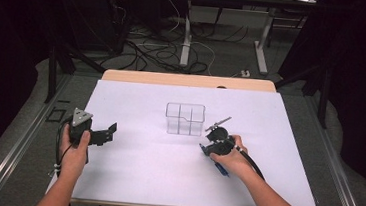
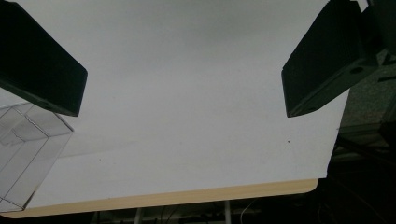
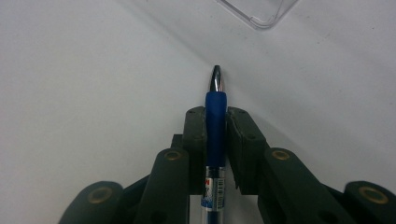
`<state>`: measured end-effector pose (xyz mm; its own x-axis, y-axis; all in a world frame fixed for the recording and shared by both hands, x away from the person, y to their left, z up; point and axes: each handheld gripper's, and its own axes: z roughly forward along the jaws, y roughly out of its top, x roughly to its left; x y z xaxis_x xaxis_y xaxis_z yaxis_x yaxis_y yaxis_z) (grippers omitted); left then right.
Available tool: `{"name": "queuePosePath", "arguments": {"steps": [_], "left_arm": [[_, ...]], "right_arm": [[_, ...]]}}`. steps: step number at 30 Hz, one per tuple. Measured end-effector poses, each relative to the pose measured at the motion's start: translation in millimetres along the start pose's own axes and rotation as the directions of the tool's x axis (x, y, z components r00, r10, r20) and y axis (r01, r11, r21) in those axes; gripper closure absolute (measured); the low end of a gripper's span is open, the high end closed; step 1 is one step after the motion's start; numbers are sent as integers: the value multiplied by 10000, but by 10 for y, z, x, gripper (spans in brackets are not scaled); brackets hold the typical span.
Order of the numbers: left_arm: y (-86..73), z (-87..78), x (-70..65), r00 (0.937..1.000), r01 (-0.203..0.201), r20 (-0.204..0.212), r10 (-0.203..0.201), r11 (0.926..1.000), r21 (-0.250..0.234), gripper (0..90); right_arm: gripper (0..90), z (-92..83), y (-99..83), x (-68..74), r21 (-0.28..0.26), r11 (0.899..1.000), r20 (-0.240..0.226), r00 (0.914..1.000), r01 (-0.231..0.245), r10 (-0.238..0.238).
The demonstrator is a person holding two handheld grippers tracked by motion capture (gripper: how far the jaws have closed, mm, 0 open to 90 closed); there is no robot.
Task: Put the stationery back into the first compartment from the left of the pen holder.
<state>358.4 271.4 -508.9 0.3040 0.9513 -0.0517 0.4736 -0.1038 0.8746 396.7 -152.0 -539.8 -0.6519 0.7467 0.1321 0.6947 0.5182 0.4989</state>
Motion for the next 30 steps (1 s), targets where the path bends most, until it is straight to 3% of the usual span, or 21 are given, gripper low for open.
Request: {"name": "queuePosePath", "arguments": {"steps": [5, 6, 7, 9, 13, 23, 26, 30], "left_arm": [[0, -1, 0, 10000, -3, -5, 3, 10000, 9, 0], [1, -2, 1, 10000, -8, -5, 8, 10000, 13, 0], [1, -2, 1, 10000, -16, -9, 16, 10000, 13, 0], [2, -2, 2, 10000, -23, -7, 23, 10000, 19, 0], [2, -4, 4, 10000, -23, 2, 23, 10000, 20, 0], [3, -6, 10, 10000, 9, -19, -9, 10000, 13, 0], [4, -7, 11, 10000, -12, -33, 12, 10000, 12, 0], [3, -4, 12, 10000, 1, -35, -1, 10000, 16, 0]], "right_arm": [[797, 4, 0, 0, -18, 10000, -34, 10000, -54, 54], [798, -15, 10, -2, 312, 9995, 42, 10000, -51, 50], [800, 31, -13, -1, -434, 9988, -36, 9997, -237, 236], [801, 3, 0, -1, -43, 9996, -10, 9996, -297, 297], [802, 1, 0, 7, 26, 9980, -22, 9980, -637, 637], [805, -6, -2, -8, -323, 9988, -50, 9993, -381, 379], [805, -33, 8, -8, -78, 9992, -40, 9992, -404, 403], [806, -22, 1, -1, -231, 9980, -119, 9982, -594, 591]]}}
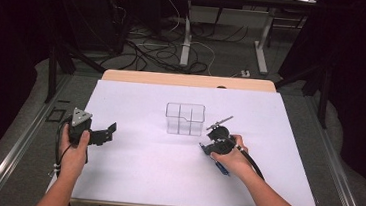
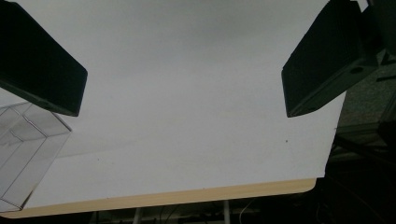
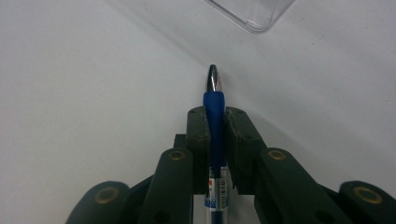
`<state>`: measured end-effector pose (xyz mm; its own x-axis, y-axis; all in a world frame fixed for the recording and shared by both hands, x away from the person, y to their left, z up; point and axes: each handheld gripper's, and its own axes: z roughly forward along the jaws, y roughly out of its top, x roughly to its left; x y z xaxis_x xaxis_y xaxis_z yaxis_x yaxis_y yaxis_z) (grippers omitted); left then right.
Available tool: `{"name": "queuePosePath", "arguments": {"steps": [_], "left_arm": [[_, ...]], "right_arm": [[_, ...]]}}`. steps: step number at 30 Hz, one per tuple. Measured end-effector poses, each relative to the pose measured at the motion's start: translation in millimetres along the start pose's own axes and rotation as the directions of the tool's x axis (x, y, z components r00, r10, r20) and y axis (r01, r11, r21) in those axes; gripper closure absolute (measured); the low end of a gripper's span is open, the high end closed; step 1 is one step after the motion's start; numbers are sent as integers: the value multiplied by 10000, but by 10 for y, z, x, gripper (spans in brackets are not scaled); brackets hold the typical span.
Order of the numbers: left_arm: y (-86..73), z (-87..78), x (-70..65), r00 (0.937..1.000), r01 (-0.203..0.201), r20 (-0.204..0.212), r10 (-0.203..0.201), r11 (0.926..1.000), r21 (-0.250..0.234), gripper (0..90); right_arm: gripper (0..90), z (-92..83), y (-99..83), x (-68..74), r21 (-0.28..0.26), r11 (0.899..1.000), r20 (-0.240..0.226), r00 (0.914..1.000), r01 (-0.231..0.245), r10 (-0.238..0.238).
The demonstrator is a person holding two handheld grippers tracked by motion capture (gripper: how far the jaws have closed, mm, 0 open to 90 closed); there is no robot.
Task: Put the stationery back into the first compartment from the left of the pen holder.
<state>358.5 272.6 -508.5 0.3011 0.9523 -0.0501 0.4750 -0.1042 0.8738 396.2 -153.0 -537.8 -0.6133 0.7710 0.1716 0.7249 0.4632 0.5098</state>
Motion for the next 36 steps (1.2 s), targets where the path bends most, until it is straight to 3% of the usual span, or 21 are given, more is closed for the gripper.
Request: {"name": "queuePosePath", "arguments": {"steps": [2, 3, 4, 5, 7, 14, 15, 16, 18, 21, 24, 25, 26, 27, 29, 31, 33, 36], "left_arm": [[1, -1, 1, 10000, -1, -3, 1, 10000, -5, 0], [1, -1, 0, 10000, 5, -5, -5, 10000, -6, 0], [1, -1, 0, 10000, 7, -6, -7, 10000, -7, 0], [1, -2, 0, 10000, 5, -4, -5, 10000, -7, 0], [1, -1, 0, 10000, 4, -7, -4, 10000, -3, 0], [-1, 1, -1, 10000, 21, -4, -21, 10000, -1, 0], [-1, 1, -1, 10000, 16, -11, -16, 10000, -1, 0], [-1, 1, -1, 10000, 16, -11, -16, 10000, -1, 0], [1, -2, 0, 10000, 24, -32, -24, 10000, 7, 0], [1, -3, 2, 10000, 25, -24, -25, 10000, -15, 0], [1, -3, -1, 10000, 22, -45, -22, 10000, -19, 0], [2, -4, -1, 10000, 14, -49, -14, 10000, 3, 0], [2, -3, -2, 10000, 29, -44, -28, 10000, 1, 0], [1, -3, -2, 10000, 29, -44, -29, 10000, 1, 0], [0, -1, -1, 10000, 41, -28, -41, 10000, 0, 0], [-1, -1, 0, 10000, 49, -31, -49, 10000, 3, 0], [-1, -1, 1, 10000, 54, -22, -54, 10000, 1, 0], [0, -2, 2, 10000, 48, -19, -48, 10000, 1, 0]], "right_arm": [[806, 1, 1, 0, 78, 10000, -13, 10000, 4, -4], [806, -39, 24, 0, 811, 9967, 153, 9999, 44, -57], [806, -60, 43, -19, 1220, 9920, 182, 9992, 339, -364], [806, -44, 41, -26, 1053, 9934, 168, 9988, 444, -464], [806, -4, 18, 0, 400, 9992, 144, 9999, -56, 50], [806, -1, 31, -21, 440, 9990, 132, 9999, -41, 36], [806, -22, 42, -23, 758, 9970, 154, 9998, -153, 142], [807, -23, 42, -17, 746, 9968, 140, 9995, -284, 275], [807, -27, 45, -48, 768, 9970, 166, 9998, 99, -112], [806, -56, 65, -35, 1067, 9943, 138, 9999, -85, 71], [807, -62, 74, -47, 885, 9960, 155, 9998, -140, 127], [807, -75, 77, -71, 939, 9956, 226, 9997, 44, -65], [807, -85, 88, -60, 910, 9956, 83, 9997, -225, 219], [807, -88, 99, -72, 885, 9959, 188, 9997, -195, 179], [807, -74, 99, -87, 350, 9991, 69, 9997, -242, 240], [806, -90, 111, -99, 423, 9990, 113, 9999, -126, 121], [806, -172, 156, -120, 948, 9955, 288, 9996, -52, 25], [807, -207, 178, -138, 746, 9972, 274, 9996, -22, 1]]}}
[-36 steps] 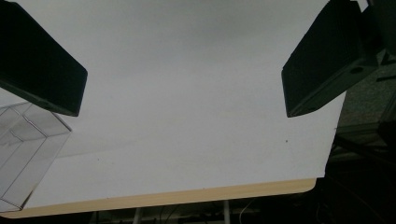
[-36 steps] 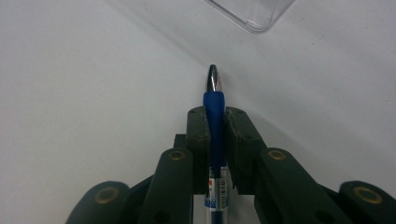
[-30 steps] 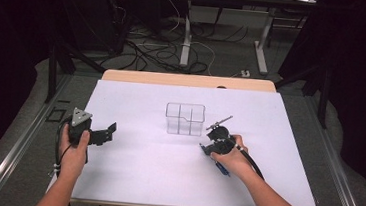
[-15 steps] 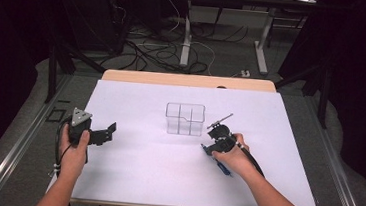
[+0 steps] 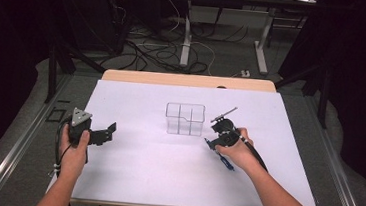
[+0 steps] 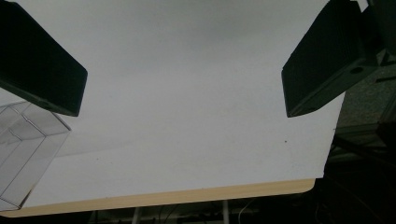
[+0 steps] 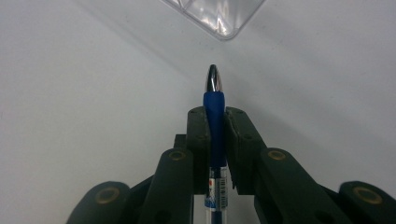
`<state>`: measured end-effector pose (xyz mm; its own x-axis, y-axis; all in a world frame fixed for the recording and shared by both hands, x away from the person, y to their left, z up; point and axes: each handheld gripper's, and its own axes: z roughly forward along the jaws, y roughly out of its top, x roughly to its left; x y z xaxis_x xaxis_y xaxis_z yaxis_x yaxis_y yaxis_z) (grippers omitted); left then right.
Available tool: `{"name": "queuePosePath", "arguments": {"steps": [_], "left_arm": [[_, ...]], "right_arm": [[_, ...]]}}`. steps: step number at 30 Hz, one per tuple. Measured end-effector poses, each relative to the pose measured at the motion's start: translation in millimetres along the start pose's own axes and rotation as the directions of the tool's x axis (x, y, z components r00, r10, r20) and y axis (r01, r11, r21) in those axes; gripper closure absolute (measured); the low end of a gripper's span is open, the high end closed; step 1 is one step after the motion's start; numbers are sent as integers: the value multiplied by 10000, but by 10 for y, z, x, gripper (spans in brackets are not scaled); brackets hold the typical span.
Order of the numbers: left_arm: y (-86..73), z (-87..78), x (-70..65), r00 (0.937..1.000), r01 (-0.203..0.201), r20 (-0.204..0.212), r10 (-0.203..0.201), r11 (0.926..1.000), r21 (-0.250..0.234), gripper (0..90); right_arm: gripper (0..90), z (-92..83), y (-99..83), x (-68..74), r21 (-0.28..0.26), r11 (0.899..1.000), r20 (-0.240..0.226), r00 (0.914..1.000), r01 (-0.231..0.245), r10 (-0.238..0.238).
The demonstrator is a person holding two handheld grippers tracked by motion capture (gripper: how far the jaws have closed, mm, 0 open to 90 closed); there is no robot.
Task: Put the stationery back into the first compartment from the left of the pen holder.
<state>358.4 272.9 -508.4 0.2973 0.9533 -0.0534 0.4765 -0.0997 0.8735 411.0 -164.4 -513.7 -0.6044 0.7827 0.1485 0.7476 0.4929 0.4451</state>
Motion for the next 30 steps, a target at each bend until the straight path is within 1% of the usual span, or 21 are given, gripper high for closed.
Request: {"name": "queuePosePath", "arguments": {"steps": [3, 4, 5, 6, 7, 8, 9, 11, 12, 13, 15, 16, 18, 20, 21, 22, 23, 25, 26, 27, 30], "left_arm": [[-1, 2, 0, 10000, 9, -2, -9, 10000, 3, 0], [-1, 2, 0, 10000, 9, 2, -9, 10000, 4, 0], [-1, 2, 0, 10000, 8, 3, -8, 10000, 2, 0], [0, 2, 0, 10000, 11, 8, -11, 10000, 7, 0], [-1, 3, -1, 10000, 17, 16, -17, 10000, 8, 0], [-1, 3, -1, 10000, 17, 16, -17, 10000, 8, 0], [0, 3, -3, 10000, 23, 7, -23, 10000, 18, 0], [2, 6, -6, 10000, 51, 58, -51, 10000, 16, 0], [2, 7, -6, 9999, 62, 100, -62, 10000, 3, 0], [3, 7, -7, 9999, 73, 113, -73, 10000, -3, 0], [6, 4, -10, 9998, 139, 163, -139, 9999, -11, 0], [7, 2, -10, 9997, 152, 177, -151, 9999, -20, 0], [8, 3, -11, 9996, 198, 199, -196, 9998, -84, 0], [11, 5, -9, 9996, 208, 202, -205, 9997, -130, 0], [14, 2, -11, 9994, 261, 230, -259, 9996, -88, 0], [16, 3, -12, 9993, 284, 259, -281, 9995, -105, 0], [16, 5, -15, 9991, 311, 291, -308, 9994, -123, 0], [18, 7, -18, 9989, 330, 324, -326, 9994, -115, 0], [20, 8, -25, 9986, 357, 397, -353, 9993, -100, 0], [20, 8, -25, 9984, 333, 463, -327, 9994, -112, 0], [28, 3, -36, 9980, 335, 535, -326, 9993, -159, 0]], "right_arm": [[807, -59, 24, -17, -142, 9999, 56, 10000, -18, 19], [807, -74, 29, -23, -313, 9995, 37, 10000, -48, 49], [807, -67, 28, -33, -734, 9973, 46, 10000, -10, 13], [806, -93, 46, -20, -722, 9971, -54, 9997, -243, 240], [806, -132, 64, -31, -516, 9986, 60, 9999, -139, 142], [806, -132, 64, -31, -516, 9986, 60, 9999, -139, 142], [806, -204, 90, -33, -311, 9994, 93, 9998, -172, 175], [807, -241, 110, -30, -564, 9980, 123, 9995, -268, 276], [806, -261, 120, -33, -700, 9973, 121, 9997, -220, 229], [806, -276, 128, -29, -910, 9954, 30, 9996, -292, 296], [806, -333, 150, -30, -943, 9953, 136, 9996, -236, 250], [806, -348, 159, -32, -1118, 9936, 124, 9997, -187, 202], [806, -390, 188, -18, -1237, 9921, 151, 9996, -201, 221], [806, -421, 216, -2, -1417, 9897, 154, 9997, -190, 214], [806, -426, 224, -1, -1730, 9849, 37, 9999, -109, 117], [806, -450, 242, 16, -1655, 9861, 143, 9997, -157, 183], [806, -465, 252, 19, -1762, 9844, 122, 9999, -38, 60], [806, -473, 265, 28, -1907, 9816, 154, 9999, -29, 60], [806, -493, 289, 40, -2292, 9733, 224, 9997, 117, -67], [806, -512, 299, 49, -2209, 9752, 237, 9997, 99, -48], [806, -534, 335, 75, -2578, 9660, 317, 9994, 183, -105]]}}
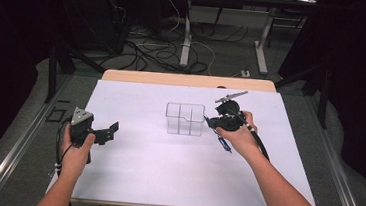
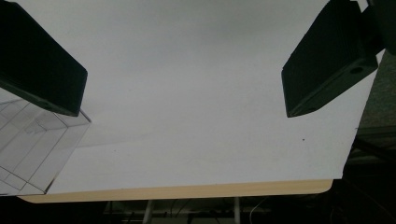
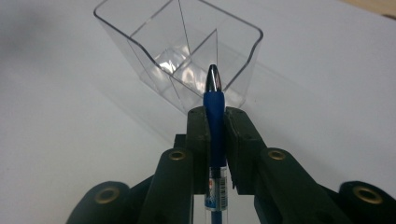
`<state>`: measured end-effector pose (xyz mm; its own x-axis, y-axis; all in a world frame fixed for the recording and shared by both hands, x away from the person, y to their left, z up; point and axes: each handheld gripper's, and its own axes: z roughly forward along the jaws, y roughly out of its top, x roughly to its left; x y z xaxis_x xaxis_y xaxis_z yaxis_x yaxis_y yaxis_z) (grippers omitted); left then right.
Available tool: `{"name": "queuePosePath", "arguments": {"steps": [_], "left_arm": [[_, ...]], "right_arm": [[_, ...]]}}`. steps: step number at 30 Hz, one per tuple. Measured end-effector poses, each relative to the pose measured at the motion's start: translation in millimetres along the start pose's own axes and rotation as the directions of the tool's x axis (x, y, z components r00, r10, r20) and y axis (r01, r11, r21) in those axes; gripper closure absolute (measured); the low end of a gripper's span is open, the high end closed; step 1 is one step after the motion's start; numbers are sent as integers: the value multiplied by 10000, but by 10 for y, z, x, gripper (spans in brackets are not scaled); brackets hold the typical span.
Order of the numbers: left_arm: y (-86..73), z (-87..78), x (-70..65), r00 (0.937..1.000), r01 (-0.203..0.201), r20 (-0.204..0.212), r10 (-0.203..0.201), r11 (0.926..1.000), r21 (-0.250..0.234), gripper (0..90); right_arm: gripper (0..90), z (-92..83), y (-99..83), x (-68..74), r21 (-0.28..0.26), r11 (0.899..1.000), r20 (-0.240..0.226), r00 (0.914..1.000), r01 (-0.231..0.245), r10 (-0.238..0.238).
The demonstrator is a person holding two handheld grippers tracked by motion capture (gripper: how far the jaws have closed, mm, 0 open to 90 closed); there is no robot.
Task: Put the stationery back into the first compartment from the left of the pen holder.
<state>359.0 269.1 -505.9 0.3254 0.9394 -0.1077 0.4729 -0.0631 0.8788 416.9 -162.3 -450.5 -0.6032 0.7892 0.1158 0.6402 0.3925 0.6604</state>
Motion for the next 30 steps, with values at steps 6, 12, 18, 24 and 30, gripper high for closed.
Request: {"name": "queuePosePath", "arguments": {"steps": [6, 12, 18, 24, 30], "left_arm": [[43, 3, -58, 9997, 147, 182, -145, 9999, -78, 0], [105, 0, -197, 9987, -319, 398, 329, 9992, -238, 0], [150, 15, -311, 9960, -227, 858, 242, 9996, -188, 0], [184, 20, -446, 9888, -395, 1429, 426, 9989, -247, 0], [236, 56, -574, 9827, -551, 1749, 607, 9978, -363, 6]], "right_arm": [[806, -24, 88, 76, -939, 9952, 178, 9995, 282, -266], [806, -31, 152, 165, -1542, 9862, 254, 9981, 599, -567], [806, -32, 179, 220, -2016, 9771, 223, 9976, 680, -648], [806, -50, 201, 265, -2427, 9670, 129, 9970, 771, -763], [806, -35, 242, 321, -2841, 9547, 130, 9960, 885, -885]]}}
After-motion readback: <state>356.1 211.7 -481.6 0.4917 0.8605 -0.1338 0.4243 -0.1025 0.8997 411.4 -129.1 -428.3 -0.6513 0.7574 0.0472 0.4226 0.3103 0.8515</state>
